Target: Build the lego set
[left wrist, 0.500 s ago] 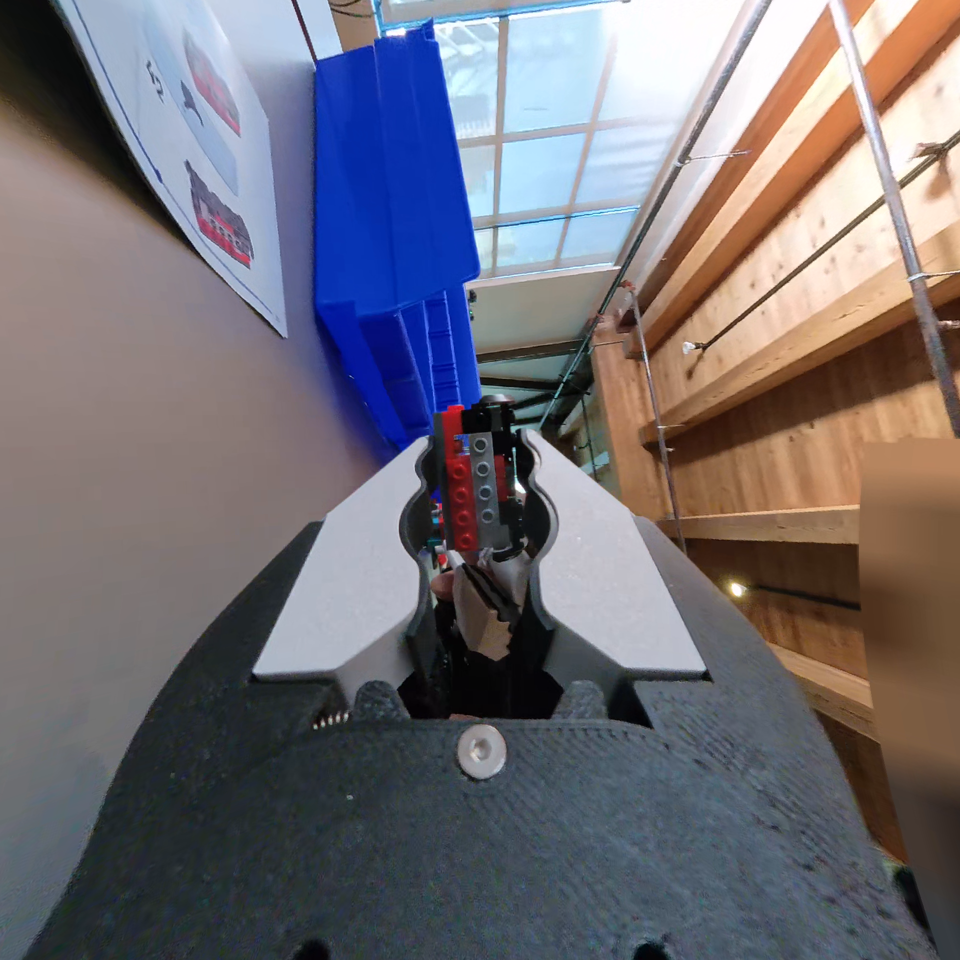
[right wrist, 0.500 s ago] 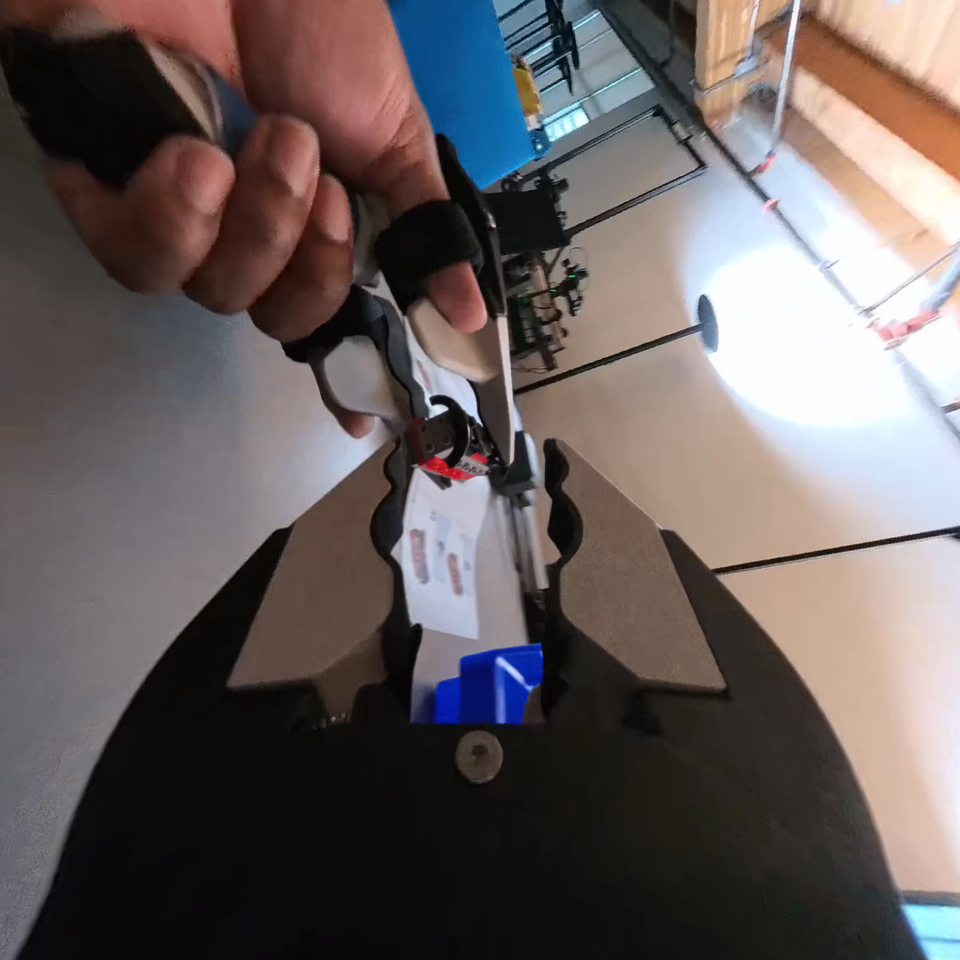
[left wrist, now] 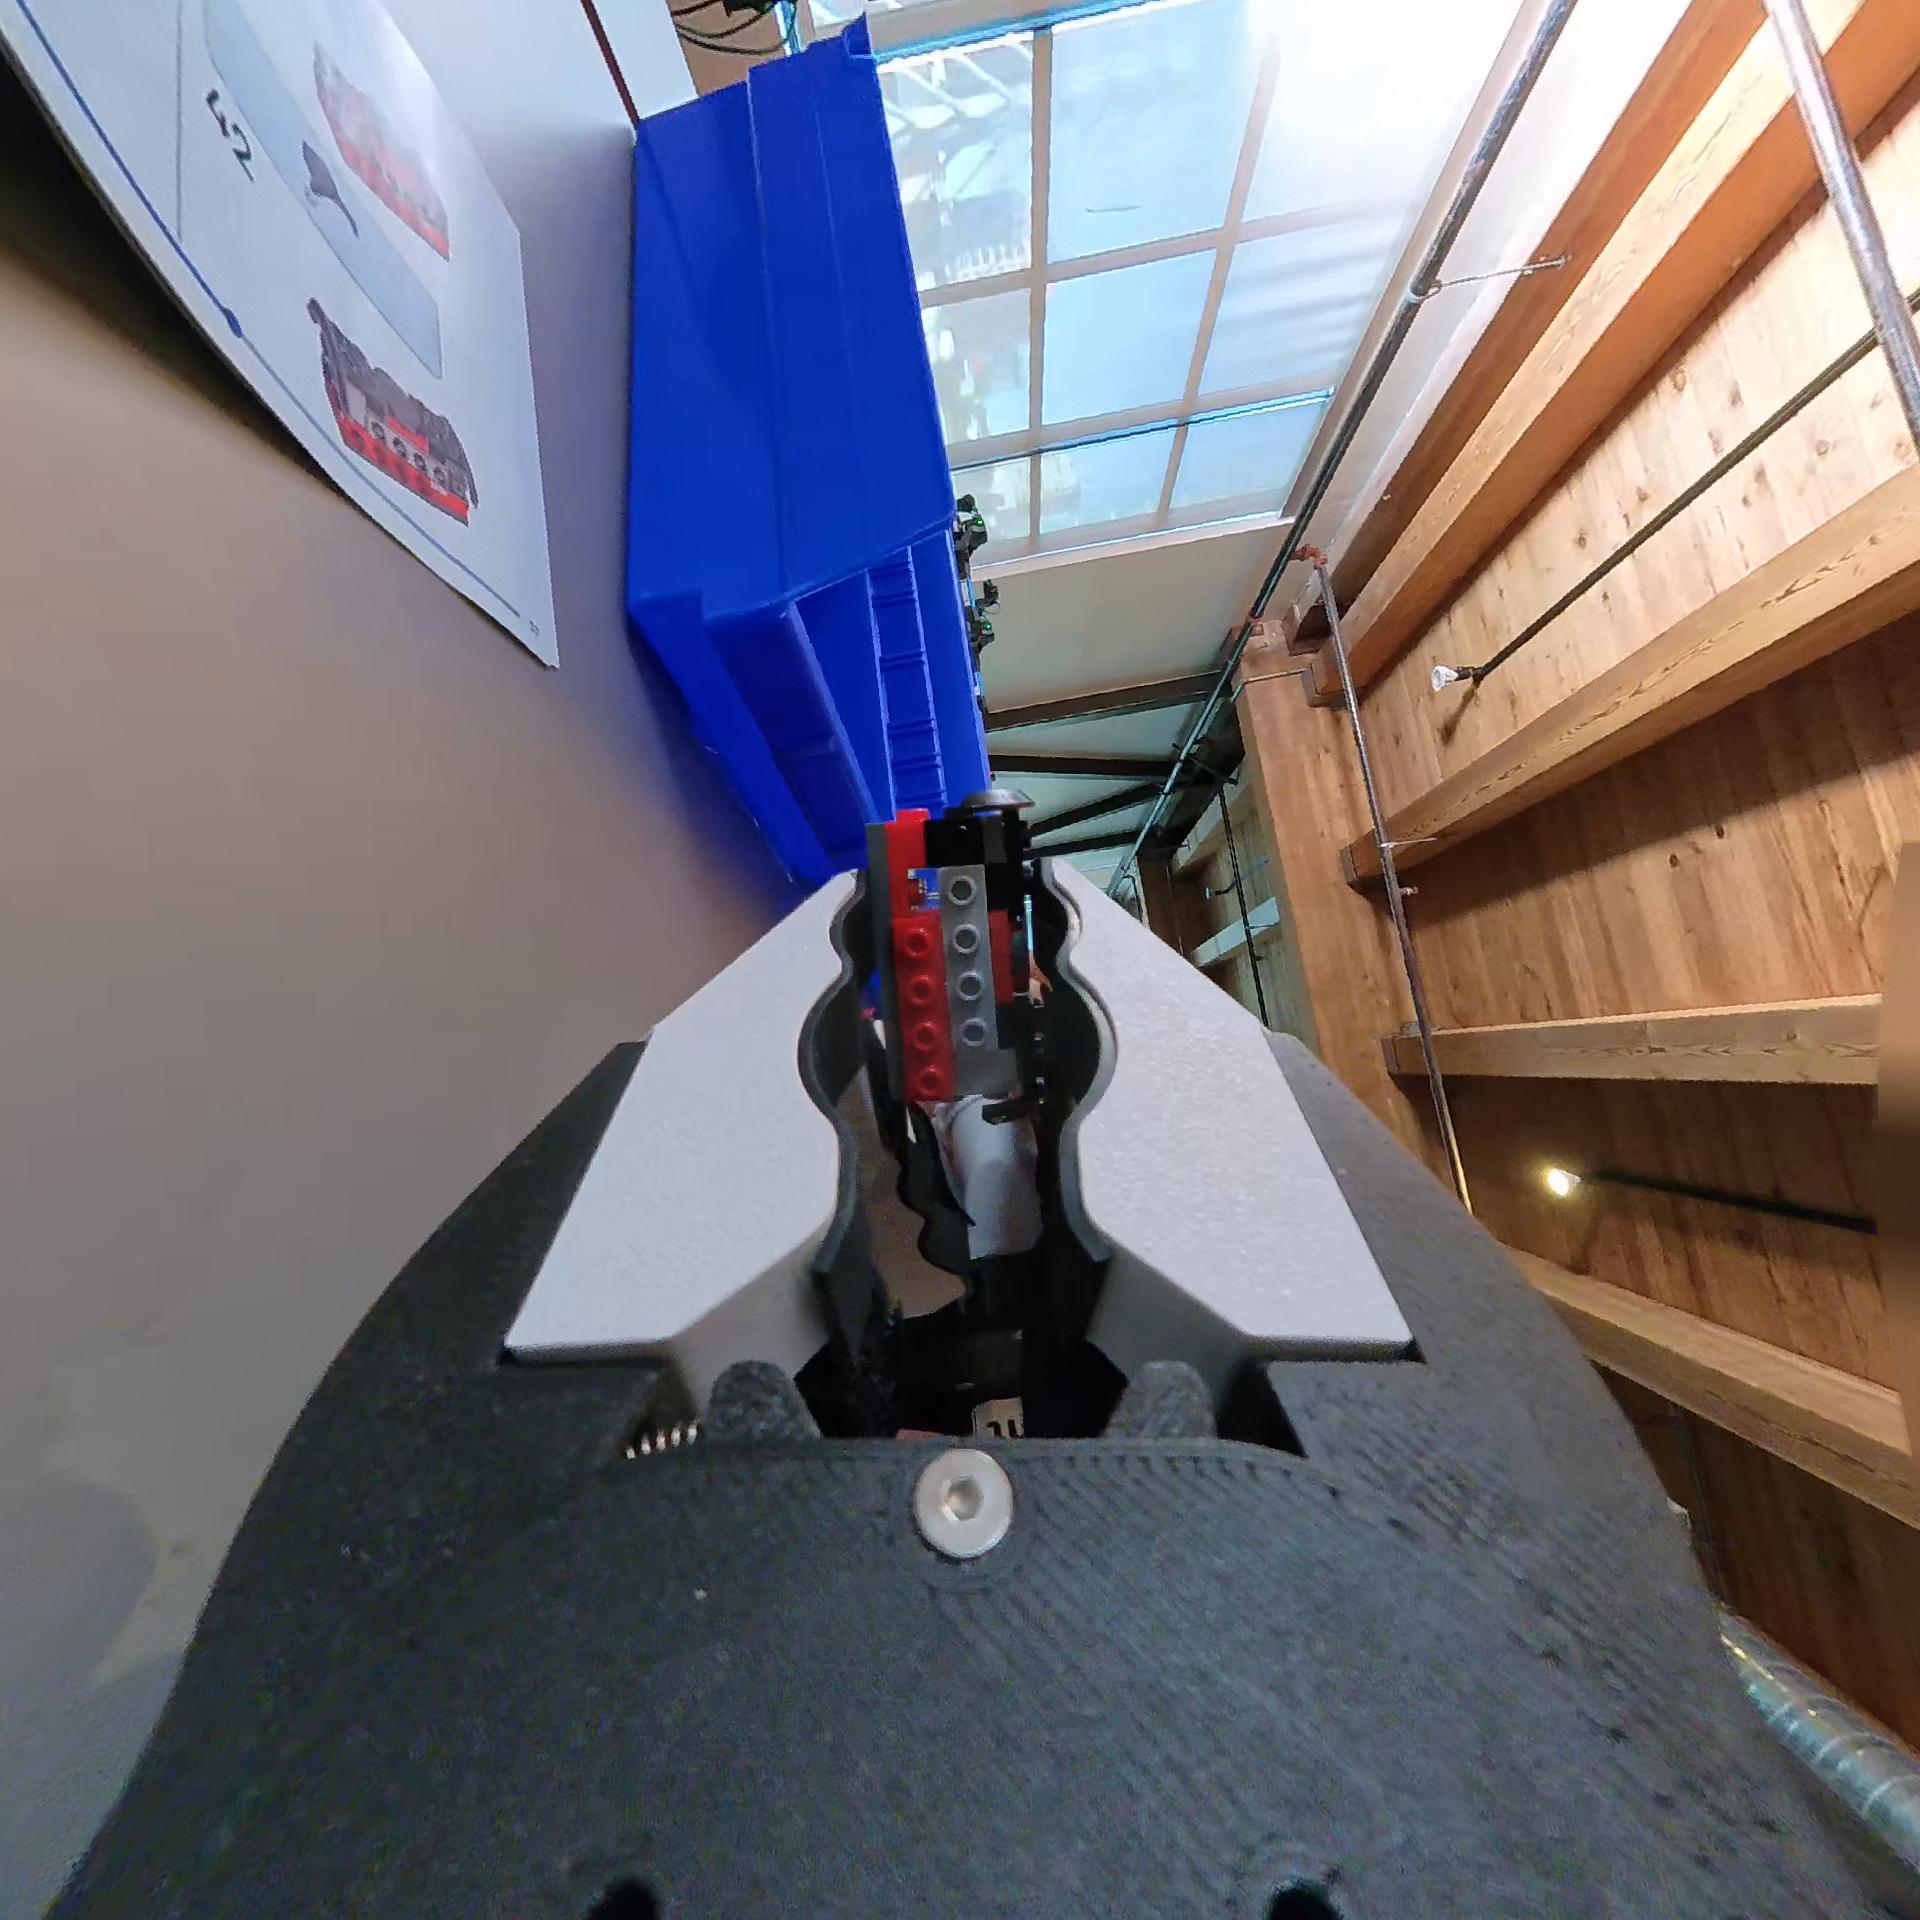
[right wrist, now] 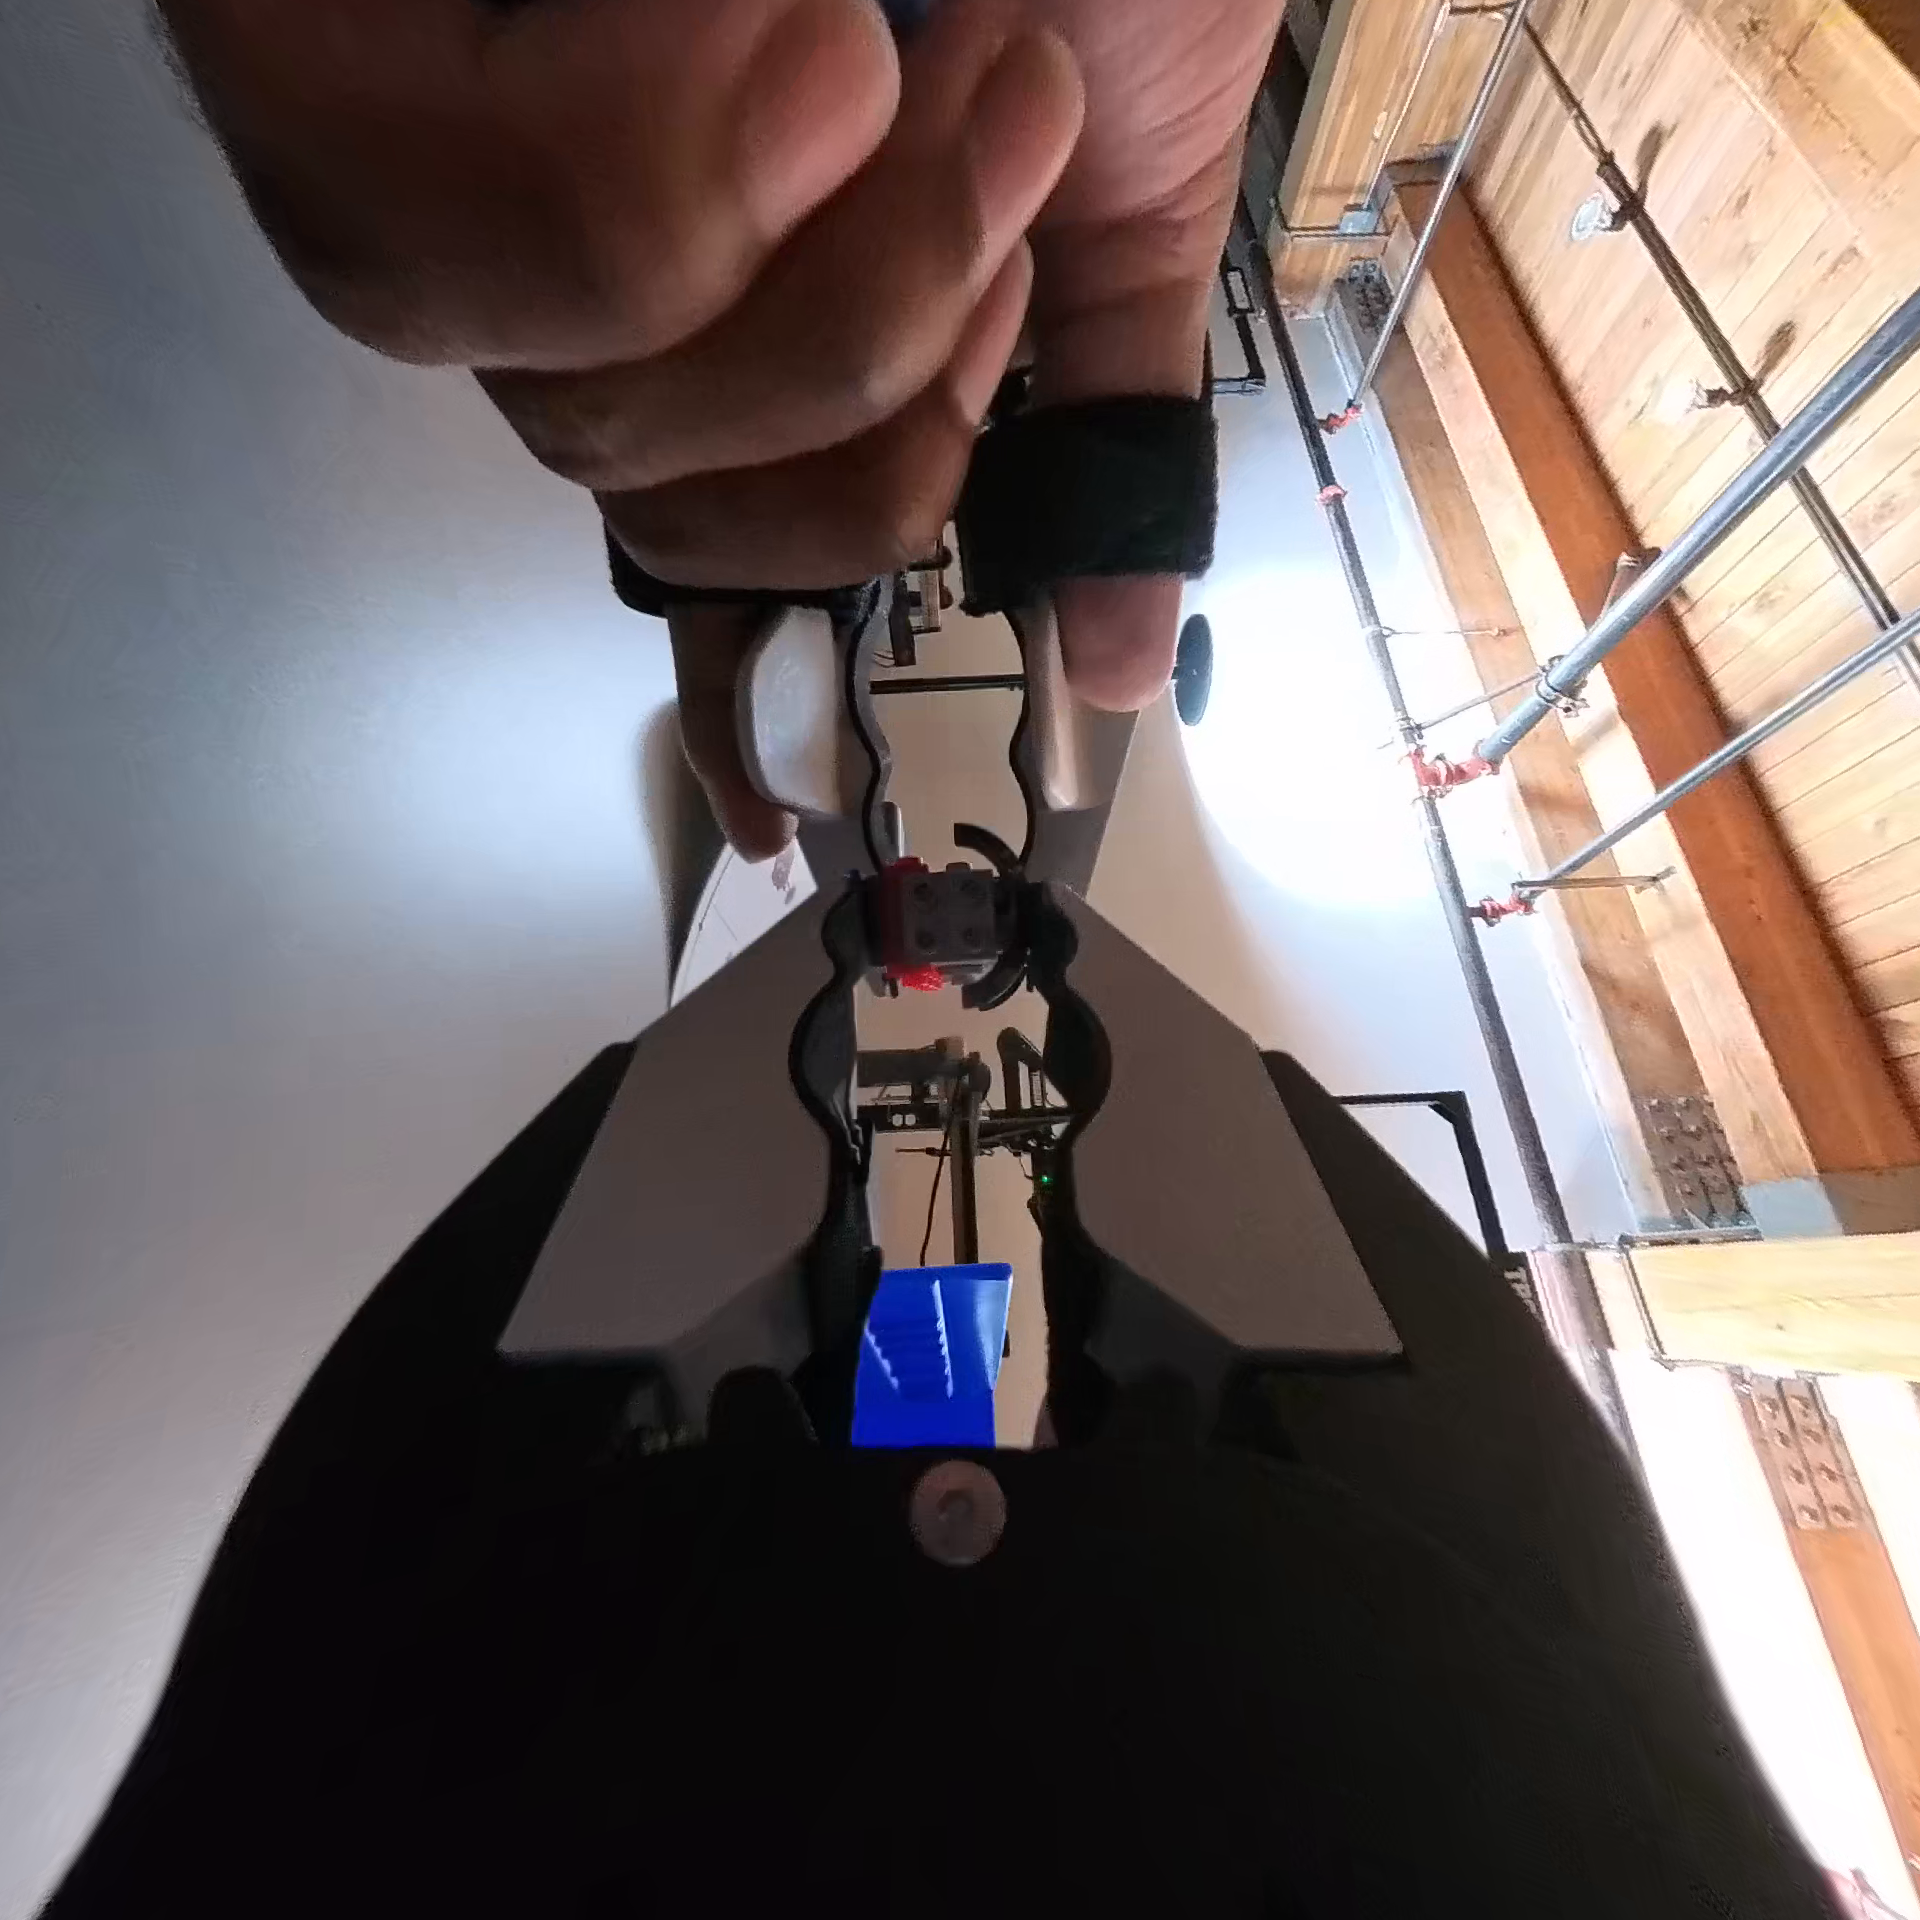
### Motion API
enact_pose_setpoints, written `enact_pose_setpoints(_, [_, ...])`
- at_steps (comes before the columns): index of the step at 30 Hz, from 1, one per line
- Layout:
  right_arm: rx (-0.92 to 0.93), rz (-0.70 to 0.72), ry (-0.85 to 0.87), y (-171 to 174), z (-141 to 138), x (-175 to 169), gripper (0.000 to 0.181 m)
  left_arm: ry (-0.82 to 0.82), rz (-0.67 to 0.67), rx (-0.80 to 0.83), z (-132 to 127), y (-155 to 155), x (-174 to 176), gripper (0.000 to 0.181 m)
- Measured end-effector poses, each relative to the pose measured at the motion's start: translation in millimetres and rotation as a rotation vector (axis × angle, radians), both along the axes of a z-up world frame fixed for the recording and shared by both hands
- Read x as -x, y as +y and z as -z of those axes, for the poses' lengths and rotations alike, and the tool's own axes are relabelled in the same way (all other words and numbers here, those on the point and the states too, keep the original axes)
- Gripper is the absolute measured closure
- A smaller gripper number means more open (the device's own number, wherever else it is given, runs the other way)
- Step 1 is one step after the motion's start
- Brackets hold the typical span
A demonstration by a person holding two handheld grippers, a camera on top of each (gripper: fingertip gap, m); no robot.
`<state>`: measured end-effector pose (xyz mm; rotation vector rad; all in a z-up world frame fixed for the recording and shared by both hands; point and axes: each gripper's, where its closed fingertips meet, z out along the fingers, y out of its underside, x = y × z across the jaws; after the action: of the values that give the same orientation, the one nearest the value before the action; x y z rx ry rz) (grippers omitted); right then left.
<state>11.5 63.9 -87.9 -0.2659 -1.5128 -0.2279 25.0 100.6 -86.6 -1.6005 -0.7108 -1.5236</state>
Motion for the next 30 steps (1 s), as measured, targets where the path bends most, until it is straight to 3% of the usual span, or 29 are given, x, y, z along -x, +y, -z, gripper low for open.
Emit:
enact_pose_setpoints(5, [0.077,-0.021,0.063,1,-12,-2,0.151,-0.026,0.024,-0.081,-14,-2,0,0.151])
enact_pose_setpoints(11, [0.352,-0.12,0.197,0,-46,-16,0.151,-0.001,0.064,-0.356,-44,-25,3,0.146])
enact_pose_setpoints(14, [0.606,-0.216,0.267,-1,-61,-25,0.15,0.146,0.075,-0.508,-55,-40,10,0.141])
enact_pose_setpoints(17, [0.908,-0.362,0.336,-3,-80,-34,0.149,0.435,0.106,-0.635,-53,-44,16,0.124])
enact_pose_setpoints(21, [1.224,-0.572,0.384,-6,-99,-43,0.15,0.684,0.237,-0.816,-55,-40,11,0.109])
enact_pose_setpoints(25, [1.377,-0.712,0.359,-15,-103,-42,0.15,0.705,0.386,-1.009,-67,-39,-7,0.11])
enact_pose_setpoints(30, [1.412,-0.736,0.324,-17,-95,-37,0.15,0.665,0.505,-1.166,-74,-45,-23,0.124])
